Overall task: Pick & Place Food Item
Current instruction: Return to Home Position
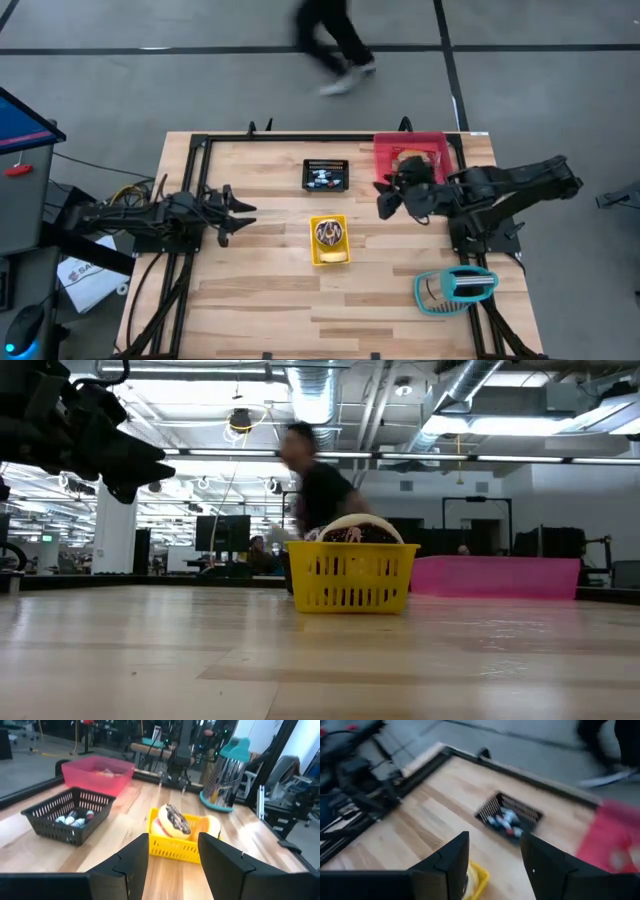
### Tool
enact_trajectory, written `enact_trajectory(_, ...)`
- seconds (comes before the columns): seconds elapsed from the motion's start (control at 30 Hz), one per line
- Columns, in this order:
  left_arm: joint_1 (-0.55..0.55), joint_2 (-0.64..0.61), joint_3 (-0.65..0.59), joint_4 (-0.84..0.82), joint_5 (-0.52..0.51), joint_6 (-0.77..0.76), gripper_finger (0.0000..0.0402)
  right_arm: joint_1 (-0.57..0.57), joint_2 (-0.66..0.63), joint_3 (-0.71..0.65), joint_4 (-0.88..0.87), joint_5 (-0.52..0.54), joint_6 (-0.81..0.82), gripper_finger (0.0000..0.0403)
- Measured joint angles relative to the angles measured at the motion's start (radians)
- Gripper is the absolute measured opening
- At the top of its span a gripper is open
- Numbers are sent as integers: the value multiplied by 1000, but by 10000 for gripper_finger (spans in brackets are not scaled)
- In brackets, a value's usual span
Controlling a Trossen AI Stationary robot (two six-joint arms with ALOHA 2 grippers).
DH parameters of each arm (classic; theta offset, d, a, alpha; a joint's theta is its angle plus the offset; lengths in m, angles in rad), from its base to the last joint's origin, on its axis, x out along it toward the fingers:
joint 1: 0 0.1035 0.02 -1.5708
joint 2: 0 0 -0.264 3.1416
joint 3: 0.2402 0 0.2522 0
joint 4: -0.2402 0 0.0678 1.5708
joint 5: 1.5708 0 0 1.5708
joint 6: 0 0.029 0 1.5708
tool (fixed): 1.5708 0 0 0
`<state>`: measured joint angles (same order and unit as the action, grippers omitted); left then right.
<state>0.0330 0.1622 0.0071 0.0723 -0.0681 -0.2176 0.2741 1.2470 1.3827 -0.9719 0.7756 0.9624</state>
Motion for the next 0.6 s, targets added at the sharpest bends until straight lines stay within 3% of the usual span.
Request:
enact_trajectory(0.17, 0, 49, 0, 1, 1, 0, 167, -86, 20, -8, 250, -85, -393, 171)
enact_trajectory(0.33, 0, 87, 0, 3, 1, 0, 167, -224, 3, -36, 539, -429, -654, 171)
enact_trajectory(0.5, 0, 118, 0, 3, 1, 0, 167, -282, -24, -37, 548, -709, -802, 171)
enact_trajectory(0.6, 0, 129, 0, 3, 2, 0, 167, -269, -78, -82, 569, -775, -840, 171)
